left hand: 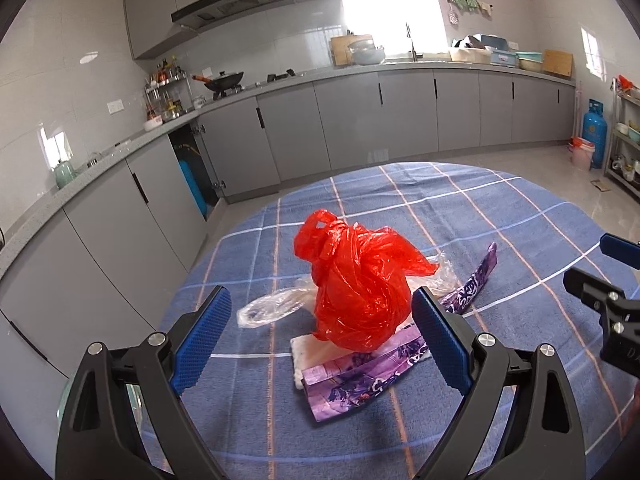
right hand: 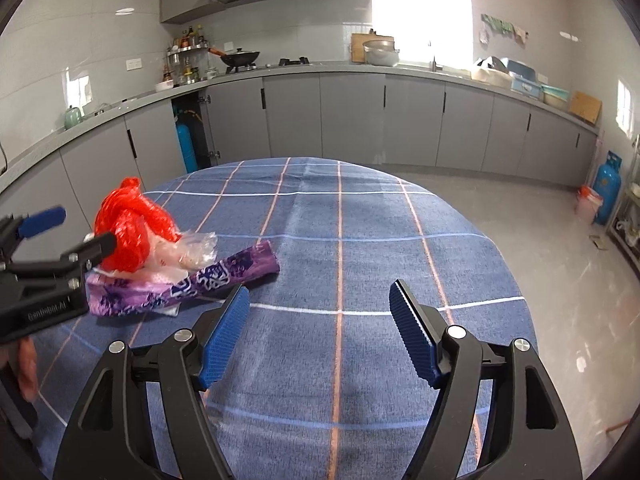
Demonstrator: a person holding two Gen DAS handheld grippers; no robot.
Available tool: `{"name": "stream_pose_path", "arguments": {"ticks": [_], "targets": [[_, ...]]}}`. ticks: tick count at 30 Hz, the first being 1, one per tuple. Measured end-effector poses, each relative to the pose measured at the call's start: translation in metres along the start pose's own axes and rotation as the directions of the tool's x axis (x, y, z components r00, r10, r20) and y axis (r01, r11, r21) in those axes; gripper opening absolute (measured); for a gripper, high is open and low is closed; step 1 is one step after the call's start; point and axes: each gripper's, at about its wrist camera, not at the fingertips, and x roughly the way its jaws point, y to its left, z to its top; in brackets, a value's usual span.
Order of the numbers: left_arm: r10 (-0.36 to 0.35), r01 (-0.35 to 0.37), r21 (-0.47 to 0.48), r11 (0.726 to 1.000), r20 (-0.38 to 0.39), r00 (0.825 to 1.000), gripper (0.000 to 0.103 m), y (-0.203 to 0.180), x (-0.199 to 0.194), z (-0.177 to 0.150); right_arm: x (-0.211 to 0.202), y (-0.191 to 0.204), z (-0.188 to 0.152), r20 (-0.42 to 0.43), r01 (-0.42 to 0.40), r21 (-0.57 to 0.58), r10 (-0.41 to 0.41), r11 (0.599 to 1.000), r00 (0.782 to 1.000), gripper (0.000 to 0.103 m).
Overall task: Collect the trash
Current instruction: 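Move both tools back to the table and grasp the red plastic bag with the left tool, then lift the red bag with the left tool while the right tool grasps the purple wrapper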
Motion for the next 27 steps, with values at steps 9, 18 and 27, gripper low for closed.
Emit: {"name": "stream_pose_path", "arguments": {"ticks": [9, 18, 27], "targets": [[-0.096, 0.096, -0.003, 0.995, -0.059, 0.994, 0.024, 0.001, 0.011, -0.005, 0.01, 0.014, 0.011, -0.02, -0.024, 0.019, 0.024, 1.0, 1.0, 0.075], [-0.106, 0.105, -0.016, 0.994, -0.016, 0.994, 0.011, 0.018, -0.005, -0.009, 0.014, 0.03, 0.009, -0.039, -0.033, 0.003, 0.033, 0.999, 0.999, 0.076], [-0.082, 0.084, -0.048, 0.995, 0.031, 0.996, 0.009, 0.044, -0.029, -0.011, 0.017, 0.046, 0.011, -0.047, -0.056, 0.015, 0.057, 0.998, 0.997, 0.076]]}}
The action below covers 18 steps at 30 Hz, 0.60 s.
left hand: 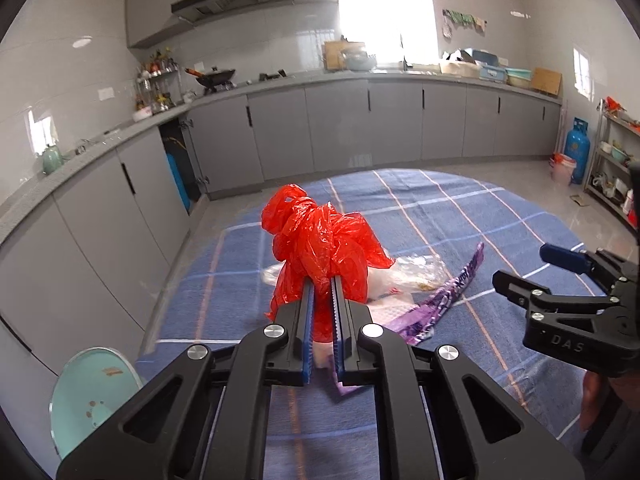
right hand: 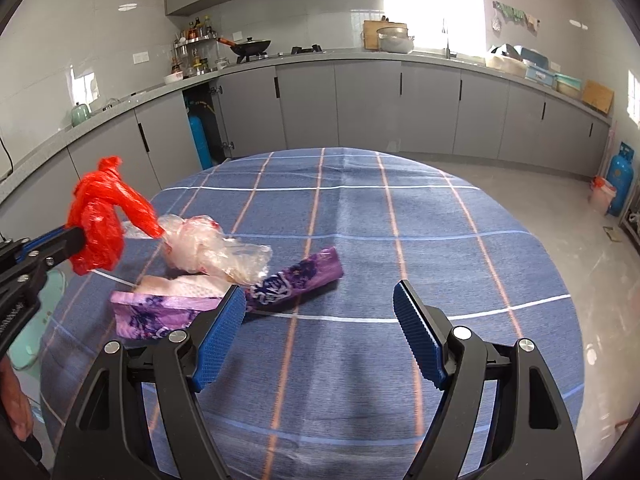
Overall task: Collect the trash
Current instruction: 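Lift the red bag with the left tool while the right tool grasps the purple wrapper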
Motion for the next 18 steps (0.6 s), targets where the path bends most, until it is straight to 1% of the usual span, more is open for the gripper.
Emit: {"name": "stream_pose_path", "arguments": {"ticks": [4, 9, 11, 13, 16, 17, 18], "targets": [[0.033, -0.033, -0.018, 0.999, 0.014, 0.999, 0.008, 0.016, -0.01, -0.004, 0.008, 0.02, 0.002, -0.021, -0.03, -0.007, 0.03, 1.0, 0.999, 0.076], [0.079, -0.08, -0.068, 0.994, -0.014, 0.997, 0.008, 0.045, -0.01, -0.021, 0.019, 0.032, 0.005, -0.043, -0.053, 0.006, 0.054, 0.999, 0.998, 0.075], [0.095, -0.096, -0.074, 0.993, -0.016, 0.995, 0.008, 0.054, -0.012, -0.027, 0.021, 0.03, 0.009, -0.043, -0.039, 0.01, 0.039, 0.999, 0.998, 0.075], [0.124, -0.124, -0.079, 0.989, -0.008, 0.992, 0.008, 0.061, -0.016, -0.031, 0.024, 0.023, 0.015, -0.057, -0.035, 0.043, 0.037, 0.998, 0.998, 0.075], [0.127, -0.128, -0.096, 0.987, -0.015, 0.992, 0.008, 0.068, -0.016, -0.037, 0.029, 0.027, 0.013, -0.083, -0.022, 0.046, 0.025, 0.999, 0.996, 0.074], [0.126, -0.127, -0.1, 0.987, -0.018, 0.992, 0.008, 0.069, -0.015, -0.039, 0.034, 0.032, 0.01, -0.103, -0.026, 0.042, 0.03, 0.999, 0.994, 0.073], [0.122, -0.124, -0.103, 0.987, -0.021, 0.992, 0.008, 0.07, -0.015, -0.041, 0.039, 0.037, 0.006, -0.131, -0.036, 0.038, 0.04, 0.999, 0.991, 0.066]]}}
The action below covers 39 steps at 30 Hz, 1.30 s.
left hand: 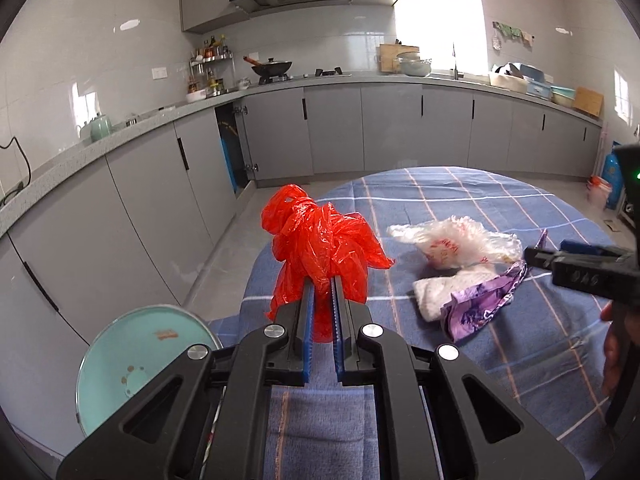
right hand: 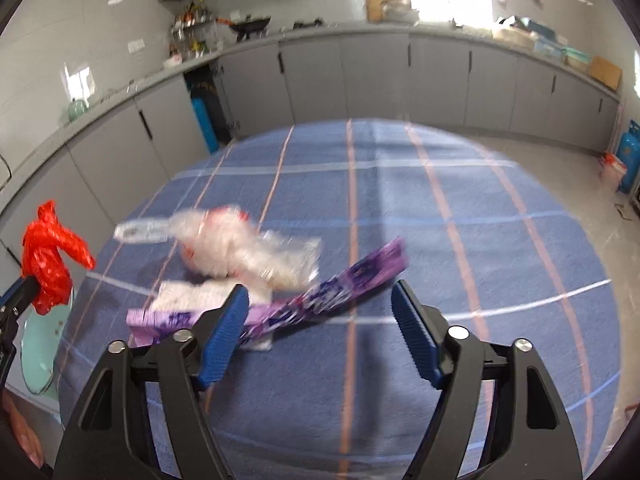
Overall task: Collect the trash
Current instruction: 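Lift the red bag with the left tool while the right tool grasps the purple wrapper, then carry the red bag and purple wrapper over the teal bin with both tools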
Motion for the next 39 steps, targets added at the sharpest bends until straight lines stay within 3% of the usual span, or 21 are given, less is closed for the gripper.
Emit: {"name": "stream_pose_path", "arguments": {"ticks": [2, 5, 6, 7, 19, 20, 21, 22, 26, 29, 31, 34, 39], "targets": [[-0.003, 0.003, -0.001, 1.0, 0.0, 1.0, 0.008, 0.002, -0.002, -0.001, 0.01, 0.006, -0.006, -0.048, -0.011, -0.008, 0.01, 1.0, 0.999, 0.056], [-0.001, 0.001, -0.006, 1.0, 0.009, 1.0, 0.008, 0.007, -0.007, -0.003, 0.009, 0.004, -0.007, -0.054, -0.048, 0.007, 0.049, 0.999, 0.997, 0.024], [0.0, 0.0, -0.009, 1.0, 0.011, 1.0, 0.008, 0.01, -0.009, -0.002, 0.008, 0.005, -0.007, -0.053, -0.051, -0.001, 0.051, 0.999, 0.997, 0.006], [0.001, -0.001, -0.013, 1.0, 0.015, 1.0, 0.008, 0.012, -0.01, -0.001, 0.006, 0.004, -0.006, -0.057, -0.065, -0.002, 0.065, 0.998, 0.996, 0.001], [0.025, -0.024, -0.019, 1.0, 0.039, 0.999, 0.008, 0.024, -0.033, -0.003, -0.031, 0.009, -0.021, 0.01, -0.085, -0.036, 0.085, 0.996, 0.996, 0.004], [0.027, -0.026, -0.018, 0.999, 0.041, 0.999, 0.008, 0.025, -0.034, -0.003, -0.034, 0.008, -0.021, 0.019, -0.09, -0.024, 0.09, 0.996, 0.996, 0.012], [0.026, -0.026, -0.018, 1.0, 0.041, 0.999, 0.008, 0.026, -0.035, -0.003, -0.034, 0.007, -0.021, 0.019, -0.097, -0.017, 0.097, 0.995, 0.995, 0.044], [0.026, -0.025, -0.016, 1.0, 0.041, 0.999, 0.008, 0.026, -0.036, -0.004, -0.036, 0.007, -0.022, 0.027, -0.108, -0.008, 0.108, 0.994, 0.994, 0.058], [0.031, -0.031, -0.009, 0.999, 0.036, 0.999, 0.008, 0.029, -0.038, -0.009, -0.032, 0.015, -0.025, -0.016, -0.101, -0.038, 0.101, 0.994, 0.995, 0.053], [0.027, -0.027, 0.003, 1.0, 0.019, 0.999, 0.008, 0.028, -0.037, -0.017, -0.022, 0.021, -0.033, -0.08, -0.103, -0.055, 0.098, 0.993, 0.992, 0.042], [0.018, -0.018, 0.02, 1.0, 0.005, 1.0, 0.008, 0.026, -0.036, -0.023, -0.015, 0.023, -0.04, -0.132, -0.124, -0.056, 0.115, 0.991, 0.985, 0.015], [0.014, -0.014, 0.038, 0.999, 0.002, 1.0, 0.008, 0.025, -0.038, -0.029, -0.024, 0.025, -0.044, -0.106, -0.124, -0.07, 0.116, 0.99, 0.988, 0.005], [0.032, -0.033, 0.014, 0.999, 0.029, 0.999, 0.008, 0.037, -0.048, -0.023, -0.046, 0.024, -0.041, -0.024, -0.083, -0.094, 0.081, 0.992, 0.996, 0.004]]}}
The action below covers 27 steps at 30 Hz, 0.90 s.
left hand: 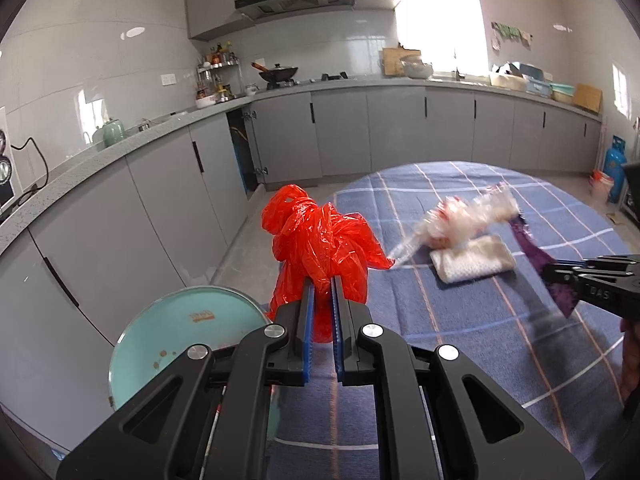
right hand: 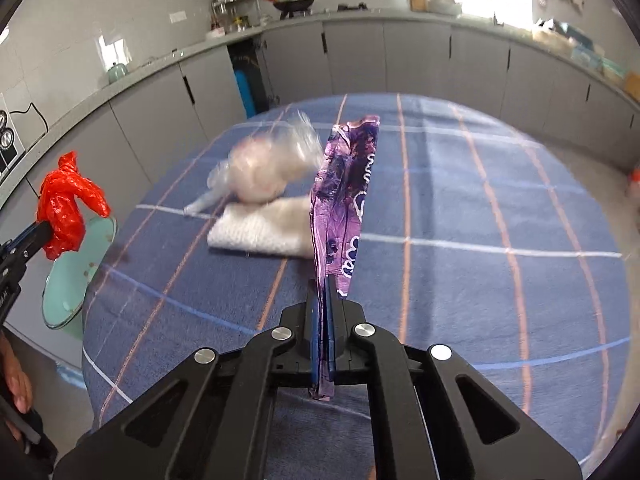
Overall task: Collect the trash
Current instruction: 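Carry the red bag and purple wrapper over the teal bin with both tools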
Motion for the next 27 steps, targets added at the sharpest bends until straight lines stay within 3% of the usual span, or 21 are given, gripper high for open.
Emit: {"name": "stream_pose_path", "arguments": {"ticks": [4, 11, 27], "targets": [[0.015, -0.015, -0.016, 1.0, 0.018, 1.0, 0.008, 0.009, -0.006, 0.004, -0.015, 0.007, 0.007, 0.061, 0.023, -0.027, -0.021, 0.999, 0.998, 0.004], [0.055, -0.055, -0.032, 0.998, 0.027, 0.998, 0.008, 0.027, -0.014, 0.004, -0.031, 0.035, 0.018, 0.126, -0.014, -0.094, 0.026, 0.995, 0.992, 0.004], [0.164, -0.162, -0.066, 0.985, 0.026, 0.986, 0.008, 0.073, -0.031, -0.003, -0.017, 0.109, 0.035, 0.147, -0.16, -0.211, 0.193, 0.964, 0.97, 0.004]]}}
